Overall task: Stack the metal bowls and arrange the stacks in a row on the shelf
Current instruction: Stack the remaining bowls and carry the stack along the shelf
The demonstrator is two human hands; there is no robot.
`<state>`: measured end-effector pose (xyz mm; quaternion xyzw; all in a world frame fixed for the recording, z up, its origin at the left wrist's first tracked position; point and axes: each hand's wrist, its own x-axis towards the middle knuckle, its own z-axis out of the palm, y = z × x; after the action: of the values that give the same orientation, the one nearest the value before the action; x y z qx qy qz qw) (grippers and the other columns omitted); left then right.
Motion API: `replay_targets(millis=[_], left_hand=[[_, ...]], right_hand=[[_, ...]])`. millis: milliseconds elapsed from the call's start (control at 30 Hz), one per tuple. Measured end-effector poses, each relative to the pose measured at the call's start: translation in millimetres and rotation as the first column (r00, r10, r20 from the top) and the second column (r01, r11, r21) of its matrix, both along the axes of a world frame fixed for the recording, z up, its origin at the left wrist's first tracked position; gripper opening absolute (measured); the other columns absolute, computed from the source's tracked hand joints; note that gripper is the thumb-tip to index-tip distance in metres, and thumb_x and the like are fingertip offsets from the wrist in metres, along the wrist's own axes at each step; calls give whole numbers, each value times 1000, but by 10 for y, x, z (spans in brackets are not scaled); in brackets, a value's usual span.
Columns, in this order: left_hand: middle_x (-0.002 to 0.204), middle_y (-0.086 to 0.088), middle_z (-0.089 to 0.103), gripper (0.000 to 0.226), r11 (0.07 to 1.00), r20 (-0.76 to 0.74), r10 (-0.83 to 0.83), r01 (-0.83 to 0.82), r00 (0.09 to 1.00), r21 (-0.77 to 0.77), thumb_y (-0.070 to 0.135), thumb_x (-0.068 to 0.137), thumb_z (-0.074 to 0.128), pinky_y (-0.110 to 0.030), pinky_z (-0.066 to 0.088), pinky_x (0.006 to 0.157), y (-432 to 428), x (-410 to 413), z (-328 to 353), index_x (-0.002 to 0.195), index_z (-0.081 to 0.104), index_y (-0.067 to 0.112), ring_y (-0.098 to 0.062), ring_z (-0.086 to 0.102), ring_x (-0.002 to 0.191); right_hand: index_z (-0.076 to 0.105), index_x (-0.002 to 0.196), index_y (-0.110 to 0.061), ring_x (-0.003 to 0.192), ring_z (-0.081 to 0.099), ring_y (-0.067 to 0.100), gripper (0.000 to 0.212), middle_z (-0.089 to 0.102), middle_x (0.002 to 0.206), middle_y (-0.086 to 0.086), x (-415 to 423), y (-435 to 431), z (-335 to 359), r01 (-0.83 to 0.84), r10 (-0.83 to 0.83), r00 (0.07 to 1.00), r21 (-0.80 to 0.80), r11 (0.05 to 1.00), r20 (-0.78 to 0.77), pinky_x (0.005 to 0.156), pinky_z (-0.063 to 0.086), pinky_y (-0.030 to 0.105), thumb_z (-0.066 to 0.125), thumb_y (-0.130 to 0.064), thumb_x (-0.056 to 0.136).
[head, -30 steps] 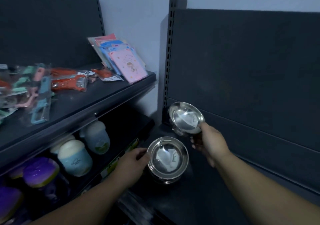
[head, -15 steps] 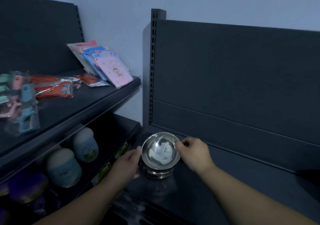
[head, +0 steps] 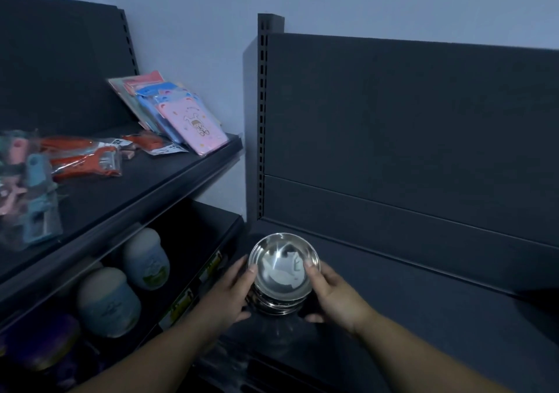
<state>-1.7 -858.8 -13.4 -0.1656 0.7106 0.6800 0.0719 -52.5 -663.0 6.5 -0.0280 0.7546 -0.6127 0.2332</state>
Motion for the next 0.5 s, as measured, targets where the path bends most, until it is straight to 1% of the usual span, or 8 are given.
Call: replay_targets(millis=[100,200,267,300,367,433,500], left_hand=[[147,3,42,56,998,-37,-23,25,999,52,49,88,56,-30,52,88,5,16,0,139,33,48,-21,51,124],[140,13,49,66,996,-107,-77,81,991,36,50,82,65,-35,50,97,41,74,-23,138,32,53,-8,55,118],[133,21,53,69,995,-140,-98,102,985,24,46,81,67,-34,49,98,113,108,-25,138,30,55,0,57,114],[129,24,54,69,993,-153,-108,112,982,19,43,82,68,-33,50,98,159,121,-26,138,30,55,4,59,109],[121,30,56,69,990,-170,-135,139,976,12,39,82,69,-31,49,98,278,153,-10,138,32,55,11,61,100],[117,33,57,68,985,-171,-172,175,970,2,39,81,70,-32,49,98,421,194,-14,136,33,56,16,60,96],[110,38,59,67,977,-163,-211,212,964,-9,40,81,70,-35,50,99,594,250,-19,134,34,58,16,60,94]], right_hand=[[55,118,-42,102,64,5,38,67,112,-13,39,-10,-35,12,-12,1000,-48,999,3,79,60,33,54,-60,85],[54,122,-42,103,66,8,49,69,112,-11,124,11,-92,64,-66,997,-63,996,-33,83,59,34,60,-63,78],[54,123,-44,104,66,6,56,71,111,-12,221,49,-120,116,-122,989,-77,990,-86,92,55,33,63,-66,73],[54,123,-43,104,66,3,55,71,111,-14,281,77,-126,144,-153,982,-86,986,-107,94,53,29,63,-64,74],[55,123,-41,103,65,-1,44,71,110,-16,410,169,-123,197,-210,970,-106,975,-126,91,50,21,62,-55,81],[57,121,-40,102,65,-3,36,71,109,-18,550,320,-122,250,-264,957,-115,961,-123,88,49,19,61,-50,86],[58,120,-40,103,65,-2,38,71,110,-17,708,507,-129,317,-330,938,-123,940,-110,91,49,22,61,-52,85]])
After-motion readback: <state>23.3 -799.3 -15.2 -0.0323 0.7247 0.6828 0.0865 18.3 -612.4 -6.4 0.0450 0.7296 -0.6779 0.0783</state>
